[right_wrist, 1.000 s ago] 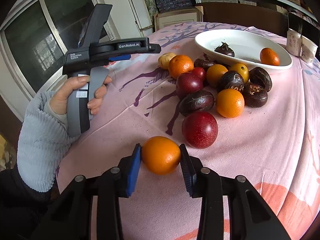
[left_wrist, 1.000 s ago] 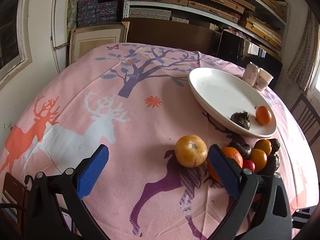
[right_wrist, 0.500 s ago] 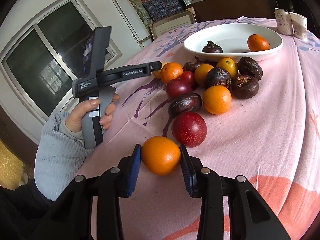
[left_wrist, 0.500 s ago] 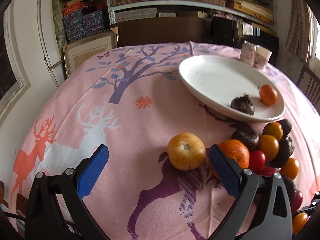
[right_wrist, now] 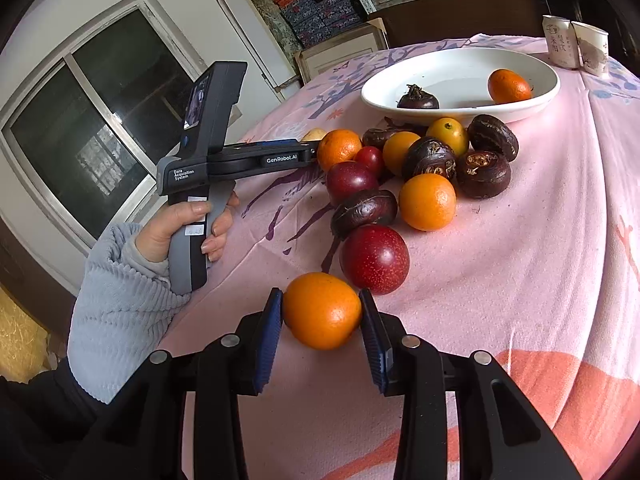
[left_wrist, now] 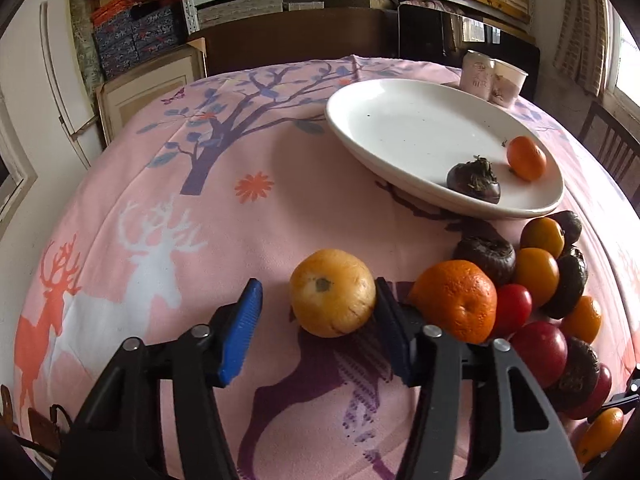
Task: Organize fruits
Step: 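Grasp a tangerine with the right tool while the left tool grasps the pale yellow fruit, then lower the tangerine onto the plate with the right tool while the left tool places the yellow fruit, then grasp a small tangerine with the left tool while the right tool grasps a red plum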
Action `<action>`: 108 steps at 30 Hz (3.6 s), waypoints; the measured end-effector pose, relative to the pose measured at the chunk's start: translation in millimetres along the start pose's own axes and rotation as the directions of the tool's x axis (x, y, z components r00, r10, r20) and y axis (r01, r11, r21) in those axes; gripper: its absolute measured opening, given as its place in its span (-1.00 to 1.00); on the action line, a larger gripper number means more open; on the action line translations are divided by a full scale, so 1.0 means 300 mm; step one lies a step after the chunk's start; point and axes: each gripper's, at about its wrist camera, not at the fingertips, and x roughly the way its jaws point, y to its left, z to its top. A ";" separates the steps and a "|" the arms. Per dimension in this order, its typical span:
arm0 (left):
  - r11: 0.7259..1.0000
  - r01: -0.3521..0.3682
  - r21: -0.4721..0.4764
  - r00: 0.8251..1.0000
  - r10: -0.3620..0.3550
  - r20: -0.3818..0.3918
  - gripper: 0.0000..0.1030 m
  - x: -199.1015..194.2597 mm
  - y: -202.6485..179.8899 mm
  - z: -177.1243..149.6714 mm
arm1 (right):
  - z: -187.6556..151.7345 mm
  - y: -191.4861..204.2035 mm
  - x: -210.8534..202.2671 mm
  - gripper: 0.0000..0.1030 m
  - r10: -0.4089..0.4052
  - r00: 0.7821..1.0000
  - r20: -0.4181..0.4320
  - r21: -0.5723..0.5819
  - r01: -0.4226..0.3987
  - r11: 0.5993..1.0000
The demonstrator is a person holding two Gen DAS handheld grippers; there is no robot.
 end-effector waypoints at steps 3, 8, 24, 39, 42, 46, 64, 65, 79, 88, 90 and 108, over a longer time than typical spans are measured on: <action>0.997 0.063 -0.039 0.998 -0.064 -0.029 -0.09 0.025 0.022 0.002 | -0.001 0.002 0.001 -0.25 -0.002 1.000 -0.001 -0.002 0.002 1.000; 0.996 0.080 -0.038 0.997 -0.080 0.002 -0.21 0.006 0.011 -0.004 | -0.002 0.000 -0.008 -0.25 0.001 1.000 0.014 0.001 -0.002 1.000; 0.997 0.077 -0.012 0.990 -0.075 0.123 -0.21 0.033 -0.155 0.345 | 0.556 -0.233 -0.109 -0.25 -0.274 0.904 0.330 0.100 0.255 0.962; 0.997 0.071 -0.019 0.988 -0.067 0.138 0.55 0.100 -0.137 0.370 | 0.651 -0.412 0.094 0.17 -0.320 0.910 0.263 0.180 0.279 0.943; 0.998 0.062 -0.025 0.980 -0.056 0.190 0.71 0.022 -0.116 0.347 | 0.640 -0.346 -0.016 0.35 -0.294 0.888 0.353 0.167 0.249 0.954; 0.998 0.035 -0.056 0.974 -0.021 0.228 0.81 -0.052 -0.085 0.268 | 0.536 -0.270 -0.101 0.62 -0.298 0.856 0.422 0.147 0.260 0.954; 0.995 -0.029 -0.100 0.988 0.043 0.147 0.90 -0.147 -0.090 -0.054 | 0.239 -0.288 -0.129 0.76 -0.314 0.879 0.358 0.251 0.233 0.939; 0.994 -0.029 -0.105 0.990 0.043 0.131 0.90 -0.135 -0.085 -0.056 | 0.241 -0.283 -0.125 0.76 -0.319 0.878 0.357 0.245 0.242 0.939; 0.996 -0.003 -0.087 0.994 0.012 0.112 0.91 -0.118 -0.097 -0.056 | 0.221 -0.248 -0.111 0.77 -0.318 0.885 0.340 0.200 0.262 0.944; 0.992 0.034 -0.121 0.997 -0.026 0.066 0.92 -0.075 -0.058 -0.047 | 0.207 -0.217 -0.115 0.77 -0.309 0.888 0.342 0.168 0.265 0.949; 0.985 -0.016 -0.170 0.994 0.034 0.106 0.92 -0.098 -0.016 -0.049 | 0.198 -0.204 -0.114 0.77 -0.299 0.893 0.336 0.151 0.262 0.953; 0.988 0.141 -0.070 0.990 -0.140 0.019 0.67 -0.023 -0.080 -0.027 | 0.063 0.050 0.027 0.34 -0.116 0.993 -0.012 -0.148 0.113 0.983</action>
